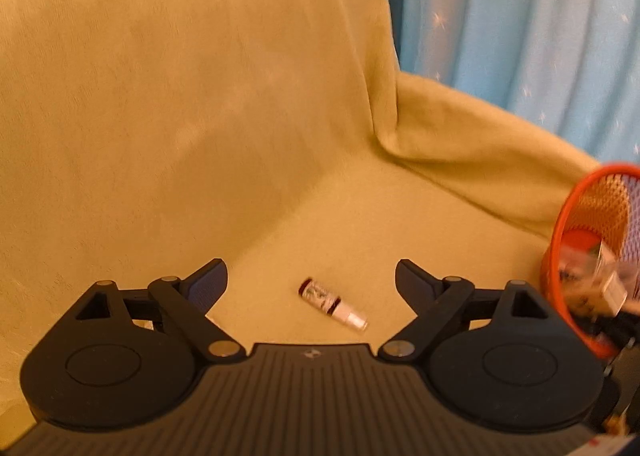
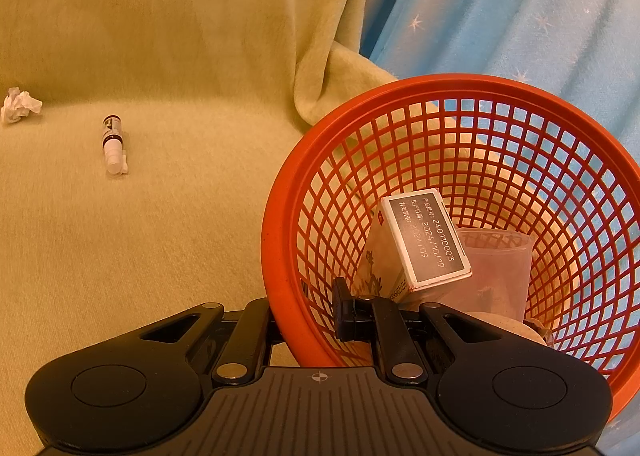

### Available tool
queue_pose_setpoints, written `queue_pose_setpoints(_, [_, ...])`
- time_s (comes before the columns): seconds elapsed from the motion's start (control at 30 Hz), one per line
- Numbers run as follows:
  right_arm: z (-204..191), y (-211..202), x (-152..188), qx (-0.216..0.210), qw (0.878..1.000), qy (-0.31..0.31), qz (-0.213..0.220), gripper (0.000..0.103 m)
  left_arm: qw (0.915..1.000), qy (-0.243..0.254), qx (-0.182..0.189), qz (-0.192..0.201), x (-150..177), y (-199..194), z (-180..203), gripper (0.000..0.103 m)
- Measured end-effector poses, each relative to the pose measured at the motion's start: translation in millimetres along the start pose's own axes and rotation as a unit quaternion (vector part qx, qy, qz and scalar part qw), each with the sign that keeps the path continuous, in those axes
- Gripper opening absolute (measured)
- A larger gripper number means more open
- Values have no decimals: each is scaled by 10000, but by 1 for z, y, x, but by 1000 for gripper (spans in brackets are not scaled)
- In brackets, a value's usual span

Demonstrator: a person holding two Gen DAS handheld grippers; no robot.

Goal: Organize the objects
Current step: 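Move the left tool to the small spray bottle and grasp it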

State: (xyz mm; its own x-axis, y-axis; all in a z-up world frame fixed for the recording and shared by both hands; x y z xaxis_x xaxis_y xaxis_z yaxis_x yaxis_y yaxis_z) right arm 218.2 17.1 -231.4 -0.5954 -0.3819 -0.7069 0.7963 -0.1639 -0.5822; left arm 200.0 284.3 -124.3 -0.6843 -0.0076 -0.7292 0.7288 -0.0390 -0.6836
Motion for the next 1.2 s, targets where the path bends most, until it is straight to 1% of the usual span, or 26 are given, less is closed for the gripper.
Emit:
queue_pose_setpoints(0.03, [0, 0, 0, 1, 10000, -3, -1, 9, 9999, 74, 57, -38, 4, 4, 2, 93])
queue_pose_setpoints(0.27, [0, -2, 3, 10, 10000, 20, -8, 9, 9967, 638, 354, -348, 25, 33, 13, 97])
queue_pose_setpoints(0.37, [1, -2, 1, 19, 10000, 73, -10, 9, 9928, 1005, 478, -449, 31, 48, 19, 99])
queue_pose_setpoints(0.43, [1, -1, 0, 31, 10000, 70, -15, 9, 9902, 1151, 586, -528, 36, 56, 21, 99])
queue_pose_setpoints(0.73, [3, -1, -3, 27, 9999, 134, -19, 9, 9796, 1578, 920, -832, 48, 106, 34, 100])
queue_pose_setpoints(1.0, [4, -2, -3, -16, 9998, 202, -3, 9, 9708, 2007, 864, -984, 53, 143, 43, 100])
queue_pose_setpoints(1.2, [3, -2, -3, -45, 9996, 266, 6, 10, 9577, 2500, 868, -1130, 62, 165, 49, 101])
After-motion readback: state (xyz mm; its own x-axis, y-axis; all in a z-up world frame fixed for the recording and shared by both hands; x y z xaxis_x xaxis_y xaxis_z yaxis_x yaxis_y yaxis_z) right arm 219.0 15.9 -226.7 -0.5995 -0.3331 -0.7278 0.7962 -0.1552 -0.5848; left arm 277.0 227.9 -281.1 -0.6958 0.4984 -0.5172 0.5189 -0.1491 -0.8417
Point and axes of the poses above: each gripper's, at about its wrist camera, not at the fingertips, and y roughly the way its jaws point, z to its right, x to its underside, the point moved 9 cm from there along y, roughly the way its jaws point, and after that the axes turned 1 degree about -y, right-handed, at the moved point
